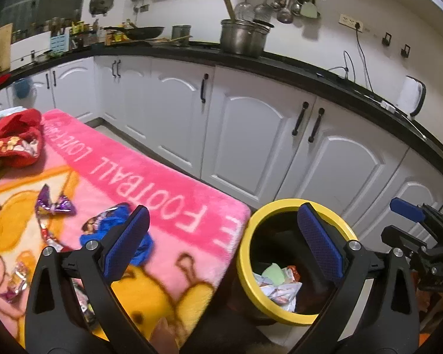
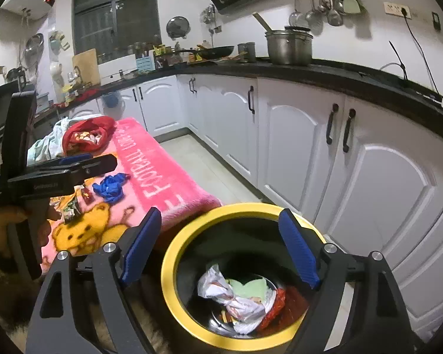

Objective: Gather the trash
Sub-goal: 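Move both open tools back over the remaining trash on the blanket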

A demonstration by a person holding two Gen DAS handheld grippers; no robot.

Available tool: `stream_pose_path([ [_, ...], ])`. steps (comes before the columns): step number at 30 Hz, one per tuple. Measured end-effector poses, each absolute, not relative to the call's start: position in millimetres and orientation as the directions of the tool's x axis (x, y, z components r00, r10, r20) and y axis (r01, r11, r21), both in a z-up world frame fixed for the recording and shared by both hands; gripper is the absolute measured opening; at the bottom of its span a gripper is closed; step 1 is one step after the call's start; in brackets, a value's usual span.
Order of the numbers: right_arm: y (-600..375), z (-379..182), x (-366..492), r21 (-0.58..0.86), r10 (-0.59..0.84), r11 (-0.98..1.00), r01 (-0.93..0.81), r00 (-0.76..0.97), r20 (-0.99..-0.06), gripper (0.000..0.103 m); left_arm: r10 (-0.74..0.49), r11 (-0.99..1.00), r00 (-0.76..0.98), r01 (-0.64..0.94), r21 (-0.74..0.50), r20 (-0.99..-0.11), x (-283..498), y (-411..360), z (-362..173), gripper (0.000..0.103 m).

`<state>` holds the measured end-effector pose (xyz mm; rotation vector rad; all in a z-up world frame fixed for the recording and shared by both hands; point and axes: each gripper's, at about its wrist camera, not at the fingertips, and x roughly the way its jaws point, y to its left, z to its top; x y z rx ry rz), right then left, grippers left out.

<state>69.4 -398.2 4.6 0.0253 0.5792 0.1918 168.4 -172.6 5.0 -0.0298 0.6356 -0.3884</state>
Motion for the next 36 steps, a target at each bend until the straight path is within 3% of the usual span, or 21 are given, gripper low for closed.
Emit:
stream_pose_path([
  [36,-287,28,112,0.029,0.319,0.934,-0.356,0.797,-0.513,0.082,-0.183,0.982,0.840,0.137,-0.127,-0.510,146,-59,13,0.092],
])
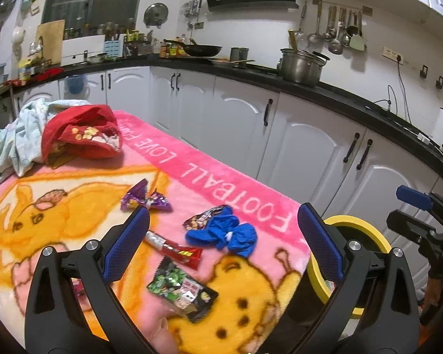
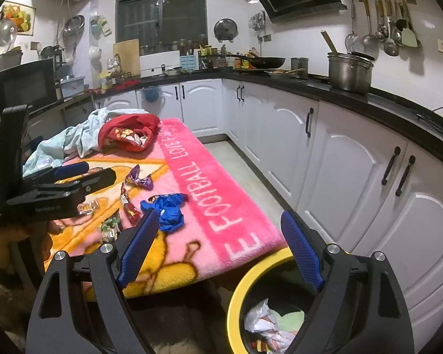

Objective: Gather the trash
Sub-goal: 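Move both open tools back over the remaining trash on the blanket, then grasp green snack packet with left tool while right tool grasps blue cloth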

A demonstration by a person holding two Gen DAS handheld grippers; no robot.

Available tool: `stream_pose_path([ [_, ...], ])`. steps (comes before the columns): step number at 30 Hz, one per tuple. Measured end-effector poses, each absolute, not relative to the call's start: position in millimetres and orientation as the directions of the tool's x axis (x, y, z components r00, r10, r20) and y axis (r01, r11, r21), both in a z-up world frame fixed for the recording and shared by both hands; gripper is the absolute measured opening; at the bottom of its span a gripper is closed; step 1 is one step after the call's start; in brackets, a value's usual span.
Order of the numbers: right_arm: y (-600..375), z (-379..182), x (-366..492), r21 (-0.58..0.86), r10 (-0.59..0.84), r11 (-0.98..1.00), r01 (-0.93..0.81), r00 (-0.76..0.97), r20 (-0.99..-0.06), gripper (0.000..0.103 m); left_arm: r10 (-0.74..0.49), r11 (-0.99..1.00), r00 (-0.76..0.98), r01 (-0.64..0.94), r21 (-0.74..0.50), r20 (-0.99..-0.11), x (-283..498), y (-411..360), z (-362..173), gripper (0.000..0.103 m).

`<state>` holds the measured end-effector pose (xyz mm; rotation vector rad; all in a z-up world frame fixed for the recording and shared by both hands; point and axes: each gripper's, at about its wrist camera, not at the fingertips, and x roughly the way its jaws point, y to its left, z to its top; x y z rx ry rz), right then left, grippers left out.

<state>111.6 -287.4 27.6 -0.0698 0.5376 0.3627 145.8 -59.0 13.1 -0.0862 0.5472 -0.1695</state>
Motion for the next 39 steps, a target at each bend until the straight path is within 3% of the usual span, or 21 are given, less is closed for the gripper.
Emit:
stream_pose_path([
  [29,-214,-5,184,0.003,0.402,0.870,-0.493,0.706,-0.584,0.081,-0.138,0.987,0.779,0.059,-0.147,-0.611,145,-5,-32,0.092],
  [39,-192,-43,215,0.013,0.412,0.834,-0.551,0.609,-0.677,0.067,-0.189,0.981,0.718,0.106,-0.163,-0.670,147,-9,-58,0.090],
])
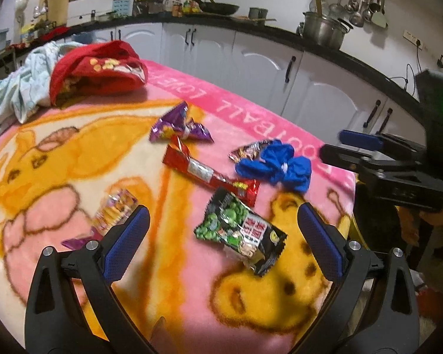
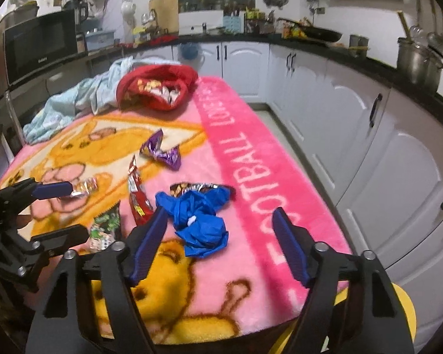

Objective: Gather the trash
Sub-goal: 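Grasp green snack packet with left tool while right tool grasps blue cloth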

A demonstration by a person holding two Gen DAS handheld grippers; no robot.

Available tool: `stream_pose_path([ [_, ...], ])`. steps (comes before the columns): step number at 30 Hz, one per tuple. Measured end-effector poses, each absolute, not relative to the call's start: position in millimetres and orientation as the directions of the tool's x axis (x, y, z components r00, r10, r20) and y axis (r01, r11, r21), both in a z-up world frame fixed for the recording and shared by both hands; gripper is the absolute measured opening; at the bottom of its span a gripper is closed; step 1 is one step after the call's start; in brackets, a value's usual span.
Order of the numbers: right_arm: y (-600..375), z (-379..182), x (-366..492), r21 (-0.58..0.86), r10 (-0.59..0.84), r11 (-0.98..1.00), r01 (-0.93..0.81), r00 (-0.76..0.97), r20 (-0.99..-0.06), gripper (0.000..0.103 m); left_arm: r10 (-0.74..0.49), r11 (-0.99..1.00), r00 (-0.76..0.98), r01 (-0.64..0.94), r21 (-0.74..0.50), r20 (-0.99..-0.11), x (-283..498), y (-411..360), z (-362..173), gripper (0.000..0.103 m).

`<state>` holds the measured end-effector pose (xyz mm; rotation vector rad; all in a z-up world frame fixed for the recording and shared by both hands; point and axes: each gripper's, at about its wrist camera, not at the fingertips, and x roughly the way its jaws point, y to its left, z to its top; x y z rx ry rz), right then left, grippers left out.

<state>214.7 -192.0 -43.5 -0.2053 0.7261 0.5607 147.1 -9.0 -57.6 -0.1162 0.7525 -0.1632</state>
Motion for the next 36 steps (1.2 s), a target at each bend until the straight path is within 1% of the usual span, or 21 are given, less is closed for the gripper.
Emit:
stream_pose_path([
  [2,-188,-51,219,0.013,0.414,0.826,-0.563,0.591,-0.692,0.063,-0.194,0.980,0.709,0.115,-0.160,-0.678,148,-11,-61,0.086],
  [5,-185,-60,224,0.020,0.418,0.817,-0.576,0.568,-0.709,0.060,-0.205,0.978,0.692,0.125,-0.165,-0.692,150,-14,-68,0.082],
  [7,-184,-65,227,0.030,0.420,0.815,-0.579,0.554,-0.719,0.058,-0.210,0.977,0.681,0.129,-0.168,-0.702,151,-15,-72,0.077],
  [9,-183,-69,231,0.040,0.421,0.813,-0.581,0.540,-0.729,0.055,-0.215,0.977,0.671,0.135,-0.167,-0.710,153,-18,-75,0.074],
  [15,-179,-77,238,0.062,0.431,0.806,-0.588,0.511,-0.744,0.048,-0.220,0.975,0.649,0.144,-0.167,-0.728,158,-24,-83,0.074],
  [16,-178,-78,239,0.066,0.433,0.804,-0.591,0.506,-0.746,0.045,-0.221,0.975,0.644,0.144,-0.167,-0.732,159,-25,-85,0.073],
  [19,-175,-82,240,0.075,0.442,0.791,-0.608,0.481,-0.757,0.032,-0.224,0.975,0.632,0.145,-0.171,-0.742,162,-28,-89,0.071],
  [21,-172,-84,238,0.075,0.448,0.780,-0.621,0.472,-0.760,0.028,-0.224,0.975,0.629,0.144,-0.171,-0.745,162,-28,-90,0.069],
  [23,-171,-84,236,0.071,0.451,0.774,-0.629,0.469,-0.759,0.022,-0.220,0.975,0.626,0.140,-0.170,-0.748,163,-27,-91,0.065],
  [26,-170,-83,232,0.064,0.454,0.766,-0.640,0.468,-0.758,0.017,-0.221,0.975,0.628,0.129,-0.180,-0.746,164,-25,-91,0.059],
  [28,-170,-82,230,0.052,0.452,0.762,-0.645,0.473,-0.756,0.015,-0.221,0.975,0.631,0.118,-0.190,-0.743,163,-22,-90,0.050],
  [29,-170,-81,228,0.048,0.450,0.761,-0.646,0.475,-0.756,0.015,-0.225,0.973,0.632,0.114,-0.199,-0.741,163,-20,-90,0.048],
  [31,-171,-79,227,0.041,0.446,0.763,-0.646,0.479,-0.756,0.014,-0.243,0.968,0.633,0.109,-0.226,-0.735,163,-16,-89,0.039],
  [32,-171,-79,226,0.035,0.443,0.763,-0.646,0.483,-0.756,0.014,-0.252,0.965,0.632,0.108,-0.239,-0.733,163,-14,-88,0.036],
  [33,-172,-78,225,0.029,0.441,0.763,-0.646,0.486,-0.755,0.014,-0.266,0.960,0.629,0.109,-0.257,-0.731,164,-12,-88,0.031],
  [36,-174,-76,222,0.022,0.436,0.766,-0.642,0.494,-0.752,0.013,-0.292,0.950,0.622,0.103,-0.295,-0.726,164,-8,-88,0.029],
])
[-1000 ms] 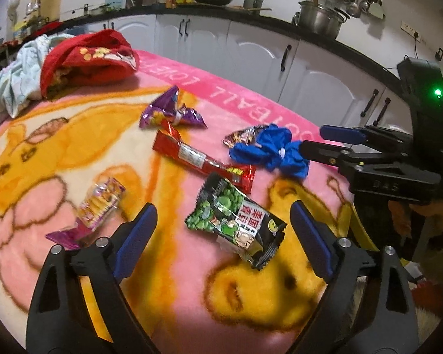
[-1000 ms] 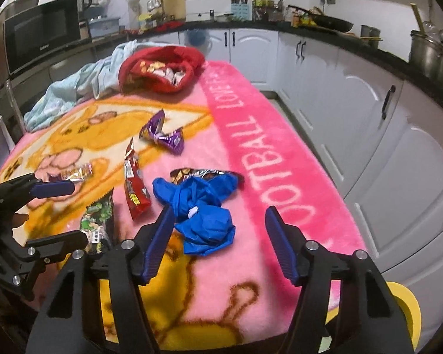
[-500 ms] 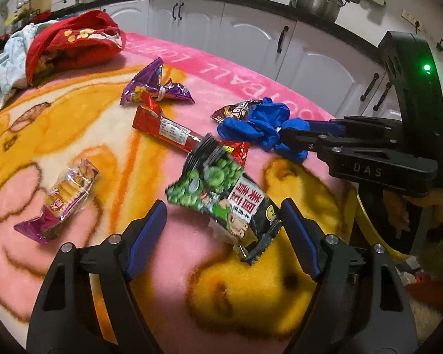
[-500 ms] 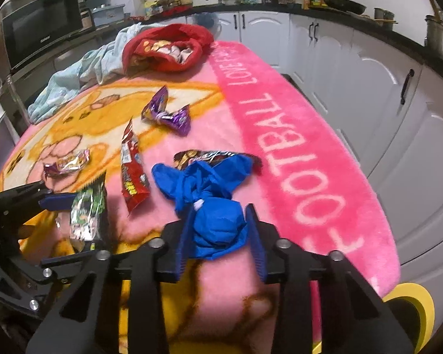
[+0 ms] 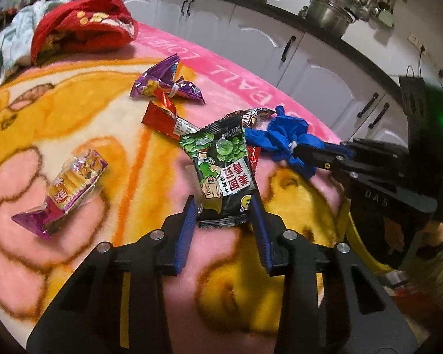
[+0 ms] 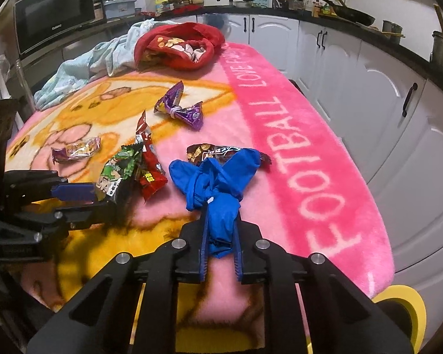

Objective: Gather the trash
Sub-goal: 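Grasp green snack packet with left tool while right tool grasps blue cloth, then carry green packet in left tool and blue cloth in right tool to bin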

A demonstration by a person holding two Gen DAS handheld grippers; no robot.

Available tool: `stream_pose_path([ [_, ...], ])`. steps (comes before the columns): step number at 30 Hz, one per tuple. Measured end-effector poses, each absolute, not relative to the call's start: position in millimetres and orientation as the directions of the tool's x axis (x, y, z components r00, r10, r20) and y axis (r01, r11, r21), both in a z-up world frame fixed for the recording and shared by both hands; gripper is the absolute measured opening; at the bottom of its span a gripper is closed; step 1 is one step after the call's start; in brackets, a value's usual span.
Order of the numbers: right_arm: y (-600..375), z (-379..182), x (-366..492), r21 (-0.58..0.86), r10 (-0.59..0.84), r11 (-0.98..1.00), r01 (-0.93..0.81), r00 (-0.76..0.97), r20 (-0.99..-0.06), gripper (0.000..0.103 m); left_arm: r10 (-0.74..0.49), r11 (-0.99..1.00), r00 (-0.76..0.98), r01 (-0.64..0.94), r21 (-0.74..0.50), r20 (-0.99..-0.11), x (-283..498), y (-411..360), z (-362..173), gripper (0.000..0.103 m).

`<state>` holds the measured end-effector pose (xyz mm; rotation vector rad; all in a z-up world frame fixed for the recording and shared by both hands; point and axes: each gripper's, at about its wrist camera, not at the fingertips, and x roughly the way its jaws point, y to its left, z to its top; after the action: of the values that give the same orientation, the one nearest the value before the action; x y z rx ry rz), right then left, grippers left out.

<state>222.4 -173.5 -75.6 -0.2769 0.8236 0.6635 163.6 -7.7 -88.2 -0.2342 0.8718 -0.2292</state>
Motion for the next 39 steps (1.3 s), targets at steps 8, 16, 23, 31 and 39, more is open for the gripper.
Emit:
stream_pose_path([
  [8,-181,-64,210,0.026,0.447,0.772,-0.635,0.513,-0.733,0.011,-0.304,0.947,0.621,0.118,-0.298,-0.722,159,-9,-83,0.007],
  [16,-193,-46,192,0.057,0.476,0.781,-0.622,0.533,-0.700,0.011,-0.296,0.951,0.653,0.138,-0.276,-0.697,150,-13,-66,0.003],
  [23,-209,-28,174,0.075,0.493,0.792,-0.606,0.563,-0.664,0.011,-0.293,0.954,0.688,0.166,-0.250,-0.663,142,-21,-46,0.003],
  [31,-232,-13,156,0.085,0.493,0.811,-0.579,0.597,-0.633,0.011,-0.309,0.951,0.705,0.212,-0.227,-0.638,139,-41,-30,0.003],
  [39,-251,0,143,0.091,0.489,0.828,-0.553,0.634,-0.599,0.011,-0.323,0.946,0.715,0.252,-0.202,-0.620,142,-61,-19,0.003],
])
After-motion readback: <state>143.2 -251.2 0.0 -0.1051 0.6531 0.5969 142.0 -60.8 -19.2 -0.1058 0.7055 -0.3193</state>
